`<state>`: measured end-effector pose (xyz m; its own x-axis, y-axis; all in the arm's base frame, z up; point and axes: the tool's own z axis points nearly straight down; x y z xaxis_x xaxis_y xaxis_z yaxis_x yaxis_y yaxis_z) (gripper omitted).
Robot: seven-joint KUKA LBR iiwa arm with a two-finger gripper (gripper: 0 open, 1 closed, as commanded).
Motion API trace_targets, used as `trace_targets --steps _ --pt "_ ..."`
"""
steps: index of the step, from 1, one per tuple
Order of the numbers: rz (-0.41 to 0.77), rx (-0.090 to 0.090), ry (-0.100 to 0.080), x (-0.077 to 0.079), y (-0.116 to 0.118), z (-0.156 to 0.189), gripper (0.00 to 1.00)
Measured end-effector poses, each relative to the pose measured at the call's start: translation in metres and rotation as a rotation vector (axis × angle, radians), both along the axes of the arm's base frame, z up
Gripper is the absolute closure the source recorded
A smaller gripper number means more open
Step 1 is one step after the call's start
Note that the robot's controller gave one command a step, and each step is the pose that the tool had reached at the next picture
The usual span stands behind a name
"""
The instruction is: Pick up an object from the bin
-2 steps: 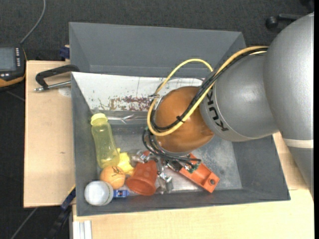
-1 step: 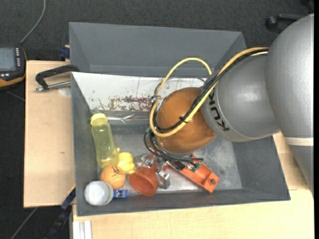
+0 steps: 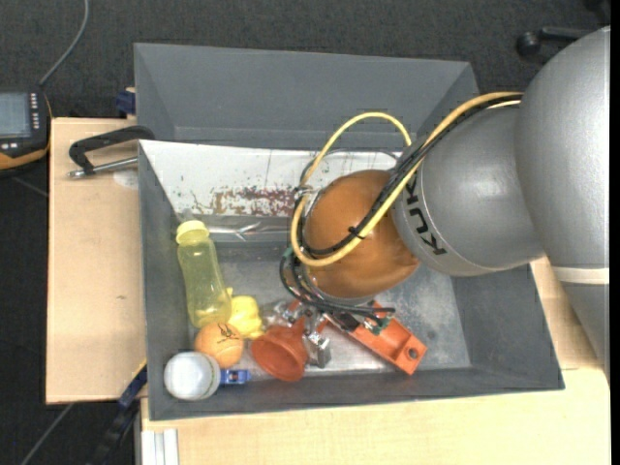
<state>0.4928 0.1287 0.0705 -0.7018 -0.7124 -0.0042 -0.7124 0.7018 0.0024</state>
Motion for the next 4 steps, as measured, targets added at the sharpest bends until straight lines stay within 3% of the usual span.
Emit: trace_targets --steps 2,4 --pt "0.000 0.000 0.006 -0.003 0.000 0.024 1.00" --pt "-0.001 0.004 -0.006 0.001 0.001 0.055 1.00"
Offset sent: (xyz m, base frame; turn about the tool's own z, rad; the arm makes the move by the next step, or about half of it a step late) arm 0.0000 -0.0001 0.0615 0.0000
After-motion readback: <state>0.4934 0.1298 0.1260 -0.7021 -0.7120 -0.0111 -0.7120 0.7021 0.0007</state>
